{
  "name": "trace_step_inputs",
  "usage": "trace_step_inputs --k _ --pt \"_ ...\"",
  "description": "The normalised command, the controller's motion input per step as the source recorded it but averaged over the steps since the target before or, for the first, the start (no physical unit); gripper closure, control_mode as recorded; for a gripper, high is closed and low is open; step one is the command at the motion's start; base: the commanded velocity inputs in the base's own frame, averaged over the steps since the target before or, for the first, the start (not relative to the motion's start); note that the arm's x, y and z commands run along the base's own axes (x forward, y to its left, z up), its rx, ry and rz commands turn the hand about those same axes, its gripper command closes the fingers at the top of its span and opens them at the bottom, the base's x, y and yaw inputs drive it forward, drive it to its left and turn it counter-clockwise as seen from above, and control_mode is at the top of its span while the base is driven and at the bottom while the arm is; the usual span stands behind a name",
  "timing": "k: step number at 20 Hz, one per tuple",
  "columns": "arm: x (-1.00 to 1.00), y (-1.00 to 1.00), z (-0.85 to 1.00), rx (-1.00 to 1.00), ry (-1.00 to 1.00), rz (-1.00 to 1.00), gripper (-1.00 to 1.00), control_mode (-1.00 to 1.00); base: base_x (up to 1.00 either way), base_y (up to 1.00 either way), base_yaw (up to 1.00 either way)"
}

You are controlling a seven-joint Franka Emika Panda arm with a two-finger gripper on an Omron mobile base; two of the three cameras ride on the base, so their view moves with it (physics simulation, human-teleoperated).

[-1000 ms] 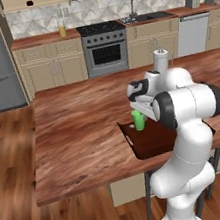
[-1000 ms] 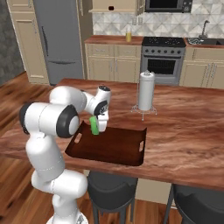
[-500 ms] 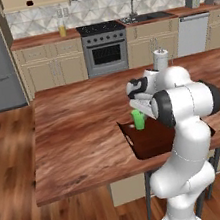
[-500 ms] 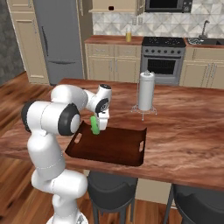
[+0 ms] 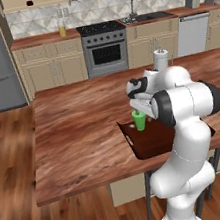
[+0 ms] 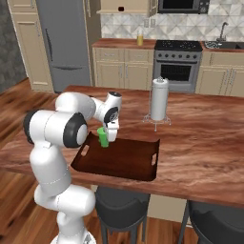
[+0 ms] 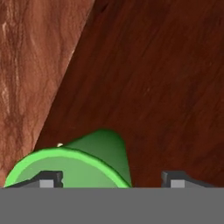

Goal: There is a tray on the dining counter. Grab the cup, mug, and pitcher and place them on the tray. The pitcher may be placed next to the tray if it cannot fit the tray.

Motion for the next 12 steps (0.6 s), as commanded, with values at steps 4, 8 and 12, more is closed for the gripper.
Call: trace_step_inputs --k 4,8,12 --pt "-0.01 0.00 0.26 0.00 0.00 0.00 -1.00 -1.00 0.00 0.00 0.00" --pt "0.00 -0.01 0.46 0.00 0.00 0.00 -1.00 -1.00 0.00 0.00 0.00" --pt "-0.03 -0.08 0.57 0.00 0.00 0.02 -1.00 -1.00 0.00 0.00 0.00"
